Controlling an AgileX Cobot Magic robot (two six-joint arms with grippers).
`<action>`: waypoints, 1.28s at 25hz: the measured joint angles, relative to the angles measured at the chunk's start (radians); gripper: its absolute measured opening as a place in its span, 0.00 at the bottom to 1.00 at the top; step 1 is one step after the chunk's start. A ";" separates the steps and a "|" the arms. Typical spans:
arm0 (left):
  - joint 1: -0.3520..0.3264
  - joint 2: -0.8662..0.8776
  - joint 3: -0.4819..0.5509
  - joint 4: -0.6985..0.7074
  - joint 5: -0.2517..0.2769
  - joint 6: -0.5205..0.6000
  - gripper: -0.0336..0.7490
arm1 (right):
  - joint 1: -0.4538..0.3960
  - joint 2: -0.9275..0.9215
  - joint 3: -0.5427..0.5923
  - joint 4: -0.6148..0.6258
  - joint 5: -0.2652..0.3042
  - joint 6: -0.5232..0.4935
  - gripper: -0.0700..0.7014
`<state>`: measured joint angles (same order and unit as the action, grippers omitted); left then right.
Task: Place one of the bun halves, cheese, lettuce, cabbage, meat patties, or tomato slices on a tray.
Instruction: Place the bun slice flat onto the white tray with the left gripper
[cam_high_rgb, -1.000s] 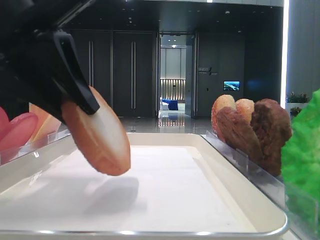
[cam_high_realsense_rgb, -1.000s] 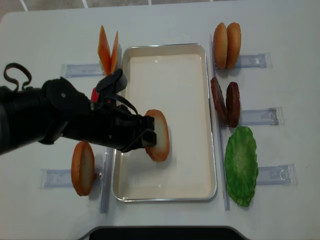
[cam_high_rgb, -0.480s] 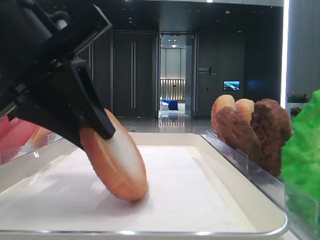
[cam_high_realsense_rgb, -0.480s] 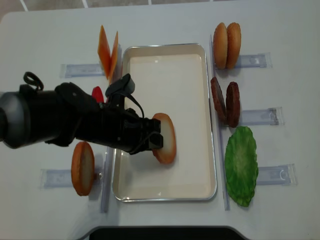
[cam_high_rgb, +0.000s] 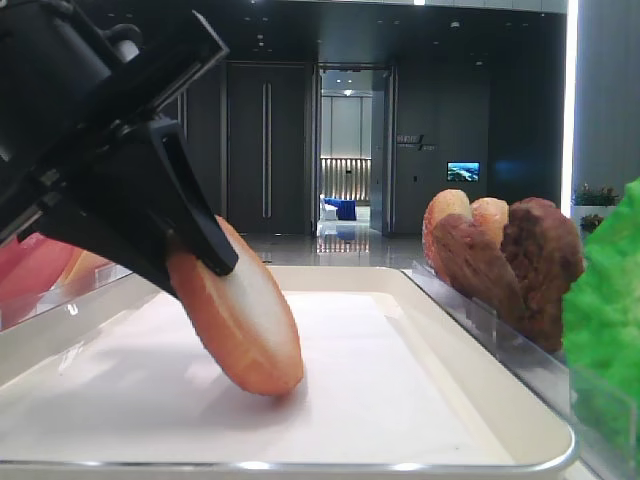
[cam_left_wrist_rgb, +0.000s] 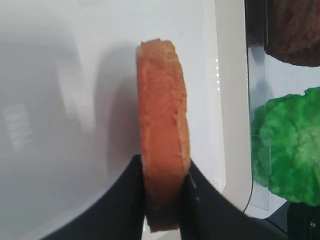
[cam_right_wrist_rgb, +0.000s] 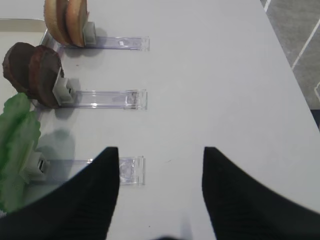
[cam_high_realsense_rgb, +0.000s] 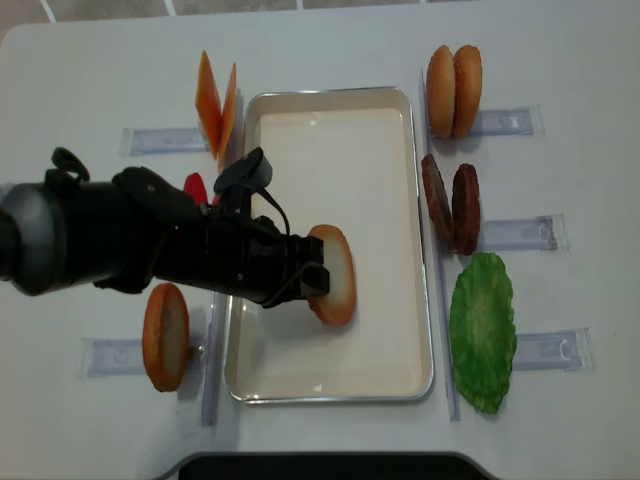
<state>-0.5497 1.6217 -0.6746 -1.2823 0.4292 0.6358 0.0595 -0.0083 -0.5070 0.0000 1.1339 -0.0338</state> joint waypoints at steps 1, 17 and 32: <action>0.000 0.000 0.000 0.000 0.000 0.000 0.22 | 0.000 0.000 0.000 0.000 0.000 0.000 0.56; 0.000 0.000 0.000 0.028 0.016 -0.024 0.56 | 0.000 0.000 0.000 0.000 0.000 0.000 0.56; 0.000 0.000 0.000 0.152 0.087 -0.186 0.71 | 0.000 0.000 0.000 0.000 0.000 0.000 0.56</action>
<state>-0.5497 1.6217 -0.6746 -1.1307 0.5161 0.4501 0.0595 -0.0083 -0.5070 0.0000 1.1339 -0.0338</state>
